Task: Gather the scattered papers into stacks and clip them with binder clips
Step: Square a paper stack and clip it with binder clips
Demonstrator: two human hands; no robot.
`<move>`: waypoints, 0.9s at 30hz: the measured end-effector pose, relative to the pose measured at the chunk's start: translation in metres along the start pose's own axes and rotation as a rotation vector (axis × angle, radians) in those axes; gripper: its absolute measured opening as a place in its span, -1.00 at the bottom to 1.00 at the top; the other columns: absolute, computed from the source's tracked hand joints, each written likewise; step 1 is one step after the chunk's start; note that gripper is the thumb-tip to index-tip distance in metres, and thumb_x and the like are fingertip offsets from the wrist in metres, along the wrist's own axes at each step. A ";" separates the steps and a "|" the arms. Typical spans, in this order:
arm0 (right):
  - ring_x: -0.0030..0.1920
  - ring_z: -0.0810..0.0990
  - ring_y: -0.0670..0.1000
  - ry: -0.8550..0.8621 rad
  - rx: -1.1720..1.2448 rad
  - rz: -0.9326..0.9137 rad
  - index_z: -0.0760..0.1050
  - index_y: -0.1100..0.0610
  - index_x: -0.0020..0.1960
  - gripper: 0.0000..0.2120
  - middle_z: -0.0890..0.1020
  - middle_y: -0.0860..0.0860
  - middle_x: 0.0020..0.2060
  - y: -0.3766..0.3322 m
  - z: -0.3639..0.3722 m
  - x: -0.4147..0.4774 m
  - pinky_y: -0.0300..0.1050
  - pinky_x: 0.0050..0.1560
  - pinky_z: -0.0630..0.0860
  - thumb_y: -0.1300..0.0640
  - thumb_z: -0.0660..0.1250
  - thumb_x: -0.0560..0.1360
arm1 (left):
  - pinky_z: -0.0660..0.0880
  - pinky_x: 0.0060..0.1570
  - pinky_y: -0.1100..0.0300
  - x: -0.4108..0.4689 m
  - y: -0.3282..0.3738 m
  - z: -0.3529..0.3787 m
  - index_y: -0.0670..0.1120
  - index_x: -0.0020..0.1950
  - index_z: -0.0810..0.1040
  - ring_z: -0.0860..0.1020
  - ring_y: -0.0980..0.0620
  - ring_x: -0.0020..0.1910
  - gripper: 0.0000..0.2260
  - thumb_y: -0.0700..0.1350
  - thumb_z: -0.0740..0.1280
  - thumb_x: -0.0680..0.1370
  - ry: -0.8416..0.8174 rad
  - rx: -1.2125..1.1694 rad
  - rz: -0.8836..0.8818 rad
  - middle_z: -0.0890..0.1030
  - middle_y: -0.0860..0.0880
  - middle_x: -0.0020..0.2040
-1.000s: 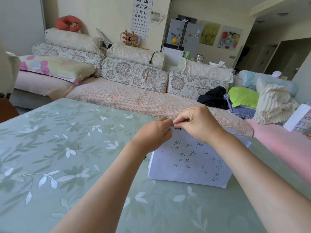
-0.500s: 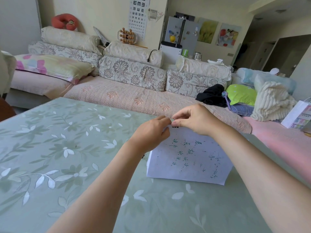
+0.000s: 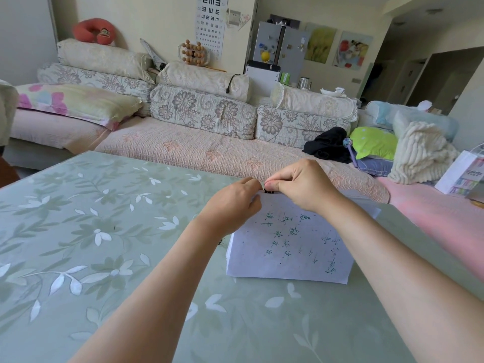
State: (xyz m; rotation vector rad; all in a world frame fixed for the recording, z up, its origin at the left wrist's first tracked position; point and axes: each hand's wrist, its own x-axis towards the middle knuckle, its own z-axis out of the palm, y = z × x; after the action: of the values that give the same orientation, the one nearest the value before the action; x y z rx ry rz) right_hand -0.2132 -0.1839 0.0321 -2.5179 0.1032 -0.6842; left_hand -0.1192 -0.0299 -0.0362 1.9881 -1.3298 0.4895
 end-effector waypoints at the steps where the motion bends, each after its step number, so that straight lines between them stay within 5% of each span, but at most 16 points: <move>1: -0.19 0.67 -0.28 -0.002 0.001 0.007 0.75 0.01 -0.13 -0.95 0.71 -0.22 -0.27 0.001 0.000 -0.001 -0.29 -0.06 0.59 0.12 0.56 0.41 | 0.45 -0.38 -0.07 0.000 0.000 0.001 -0.19 0.01 0.49 0.47 -0.13 -0.33 -0.89 -0.17 0.22 0.57 0.008 0.001 0.014 0.47 -0.06 -0.12; 8: -0.08 0.70 -0.14 -0.111 0.074 0.070 0.74 0.03 -0.07 -0.93 0.74 -0.14 -0.21 0.008 -0.002 -0.002 -0.16 0.05 0.59 0.12 0.52 0.45 | 0.40 -0.49 -0.01 -0.002 0.002 0.001 -0.19 -0.01 0.49 0.42 -0.11 -0.39 -0.78 -0.08 0.13 0.55 0.037 0.050 0.083 0.47 -0.07 -0.14; 16: -0.23 0.68 -0.15 0.004 0.114 0.096 0.74 -0.01 -0.15 -0.97 0.73 -0.11 -0.28 0.009 -0.002 0.004 -0.11 -0.08 0.61 0.10 0.54 0.43 | 0.47 -0.37 -0.08 -0.002 0.002 -0.001 -0.18 0.04 0.50 0.48 -0.12 -0.30 -0.88 -0.17 0.21 0.58 0.004 0.018 0.029 0.49 -0.05 -0.09; 21: -0.42 0.56 -0.30 0.030 0.105 0.085 0.74 0.06 -0.12 -0.97 0.65 -0.24 -0.44 0.006 -0.001 0.001 -0.35 -0.29 0.45 0.13 0.52 0.45 | 0.48 -0.32 -0.09 0.000 0.000 0.000 -0.18 0.05 0.50 0.49 -0.12 -0.28 -0.87 -0.18 0.21 0.59 -0.002 -0.015 0.017 0.49 -0.06 -0.09; 27: -0.17 0.70 -0.13 0.124 -0.036 -0.049 0.75 0.00 -0.12 -0.96 0.74 -0.11 -0.25 0.004 0.007 -0.009 -0.06 -0.08 0.61 0.11 0.52 0.44 | 0.46 -0.28 -0.12 0.002 -0.004 0.004 -0.21 0.02 0.50 0.50 -0.15 -0.27 -0.88 -0.19 0.21 0.57 -0.007 -0.040 0.027 0.48 -0.10 -0.12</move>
State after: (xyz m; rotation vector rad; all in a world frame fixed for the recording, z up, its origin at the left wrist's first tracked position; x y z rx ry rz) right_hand -0.2169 -0.1825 0.0210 -2.5187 0.0987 -0.8657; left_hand -0.1153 -0.0331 -0.0388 1.9438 -1.3620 0.4655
